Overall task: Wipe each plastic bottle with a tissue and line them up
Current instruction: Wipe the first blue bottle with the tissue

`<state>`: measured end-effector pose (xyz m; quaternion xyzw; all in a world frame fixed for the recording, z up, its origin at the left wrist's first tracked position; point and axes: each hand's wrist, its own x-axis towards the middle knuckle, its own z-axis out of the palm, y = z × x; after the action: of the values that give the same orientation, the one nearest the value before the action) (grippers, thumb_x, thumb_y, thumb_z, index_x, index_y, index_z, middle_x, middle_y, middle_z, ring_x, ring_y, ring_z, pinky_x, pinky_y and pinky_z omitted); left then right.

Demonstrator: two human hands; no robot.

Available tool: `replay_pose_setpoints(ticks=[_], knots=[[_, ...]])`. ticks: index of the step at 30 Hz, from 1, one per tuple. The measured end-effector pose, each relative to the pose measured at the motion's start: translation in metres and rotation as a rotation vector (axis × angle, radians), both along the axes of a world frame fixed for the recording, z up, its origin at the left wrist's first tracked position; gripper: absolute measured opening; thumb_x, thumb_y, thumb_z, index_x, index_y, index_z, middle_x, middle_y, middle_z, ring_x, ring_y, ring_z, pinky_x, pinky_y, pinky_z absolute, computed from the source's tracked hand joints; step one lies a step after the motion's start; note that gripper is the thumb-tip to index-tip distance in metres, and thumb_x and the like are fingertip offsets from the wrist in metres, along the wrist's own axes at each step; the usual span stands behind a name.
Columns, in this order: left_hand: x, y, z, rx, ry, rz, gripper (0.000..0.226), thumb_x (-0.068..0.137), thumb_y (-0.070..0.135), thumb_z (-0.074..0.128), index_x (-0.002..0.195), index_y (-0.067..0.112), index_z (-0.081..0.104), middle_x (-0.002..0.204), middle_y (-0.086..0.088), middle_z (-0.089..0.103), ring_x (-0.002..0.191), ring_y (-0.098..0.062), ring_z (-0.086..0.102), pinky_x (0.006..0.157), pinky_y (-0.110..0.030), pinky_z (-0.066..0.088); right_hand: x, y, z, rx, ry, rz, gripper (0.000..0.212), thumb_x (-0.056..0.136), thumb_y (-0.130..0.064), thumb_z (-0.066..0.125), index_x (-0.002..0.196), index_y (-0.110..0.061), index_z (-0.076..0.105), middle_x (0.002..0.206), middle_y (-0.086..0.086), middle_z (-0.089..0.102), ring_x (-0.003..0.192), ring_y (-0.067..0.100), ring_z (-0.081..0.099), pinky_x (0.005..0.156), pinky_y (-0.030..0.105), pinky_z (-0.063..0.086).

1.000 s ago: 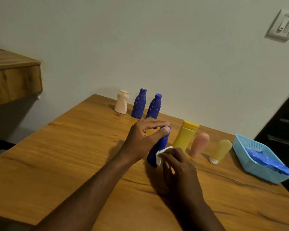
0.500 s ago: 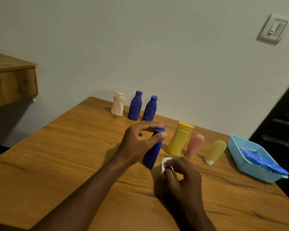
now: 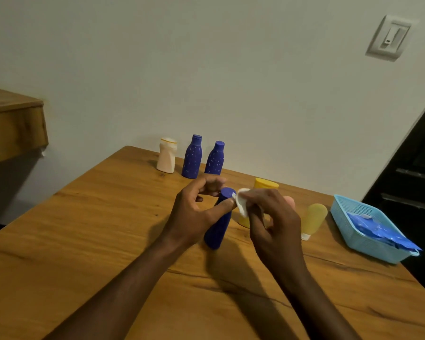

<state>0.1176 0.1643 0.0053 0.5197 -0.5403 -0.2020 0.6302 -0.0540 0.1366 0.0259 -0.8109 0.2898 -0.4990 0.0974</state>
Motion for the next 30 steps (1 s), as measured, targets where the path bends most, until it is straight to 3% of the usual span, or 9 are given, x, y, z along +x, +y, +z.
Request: replay_pose_setpoints(ticks=[3, 7, 10, 23, 27, 30], knots=[[0.001, -0.001, -0.001, -0.016, -0.013, 0.015, 0.047, 0.084, 0.023, 0.084, 0.125, 0.028, 0.062, 0.117, 0.016, 0.069, 0.11, 0.0, 0.063, 0.093, -0.03, 0.047, 0.014, -0.01, 0.029, 0.052, 0.183, 0.046, 0.029, 0.088, -0.002, 0.066, 0.11, -0.02, 0.073, 0.111, -0.009, 0.063, 0.104, 0.004, 0.057, 0.079, 0.012, 0.047], [0.001, -0.001, 0.0, -0.05, -0.019, 0.036, 0.047, 0.082, 0.027, 0.084, 0.123, 0.027, 0.061, 0.116, 0.015, 0.069, 0.11, -0.001, 0.063, 0.092, -0.028, 0.046, 0.022, -0.021, 0.051, 0.016, 0.449, 0.042, 0.027, 0.09, -0.004, 0.066, 0.112, -0.018, 0.073, 0.116, -0.003, 0.063, 0.106, 0.012, 0.055, 0.085, 0.03, 0.054], [0.003, -0.002, 0.0, -0.06, -0.018, 0.056, 0.053, 0.078, 0.031, 0.086, 0.124, 0.027, 0.059, 0.115, 0.014, 0.07, 0.108, -0.002, 0.065, 0.093, -0.028, 0.047, 0.021, -0.02, 0.056, -0.031, 0.575, 0.064, 0.031, 0.091, -0.004, 0.063, 0.115, -0.021, 0.072, 0.121, -0.003, 0.062, 0.111, 0.012, 0.052, 0.087, 0.029, 0.052], [0.006, -0.001, -0.001, -0.058, 0.015, 0.059, 0.055, 0.075, 0.019, 0.09, 0.118, 0.025, 0.055, 0.106, 0.011, 0.071, 0.104, 0.002, 0.065, 0.092, -0.027, 0.046, 0.028, -0.013, 0.065, -0.117, 0.744, 0.08, 0.035, 0.09, -0.005, 0.064, 0.12, -0.021, 0.071, 0.124, -0.002, 0.064, 0.113, 0.013, 0.051, 0.088, 0.028, 0.049], [0.005, -0.003, -0.001, -0.067, 0.017, 0.049, 0.055, 0.075, 0.023, 0.09, 0.116, 0.027, 0.054, 0.104, 0.011, 0.074, 0.103, -0.004, 0.069, 0.097, -0.034, 0.048, 0.016, -0.009, 0.061, -0.048, 0.63, 0.083, 0.028, 0.089, -0.003, 0.062, 0.108, -0.019, 0.075, 0.113, -0.003, 0.067, 0.103, 0.01, 0.054, 0.081, 0.024, 0.049], [0.001, -0.003, 0.0, -0.068, 0.011, 0.047, 0.053, 0.075, 0.023, 0.09, 0.113, 0.028, 0.054, 0.107, 0.01, 0.075, 0.103, -0.003, 0.068, 0.095, -0.03, 0.047, 0.015, -0.012, 0.061, 0.003, 0.569, 0.031, 0.03, 0.09, -0.001, 0.063, 0.11, -0.02, 0.075, 0.114, -0.003, 0.067, 0.102, 0.008, 0.053, 0.08, 0.023, 0.049]])
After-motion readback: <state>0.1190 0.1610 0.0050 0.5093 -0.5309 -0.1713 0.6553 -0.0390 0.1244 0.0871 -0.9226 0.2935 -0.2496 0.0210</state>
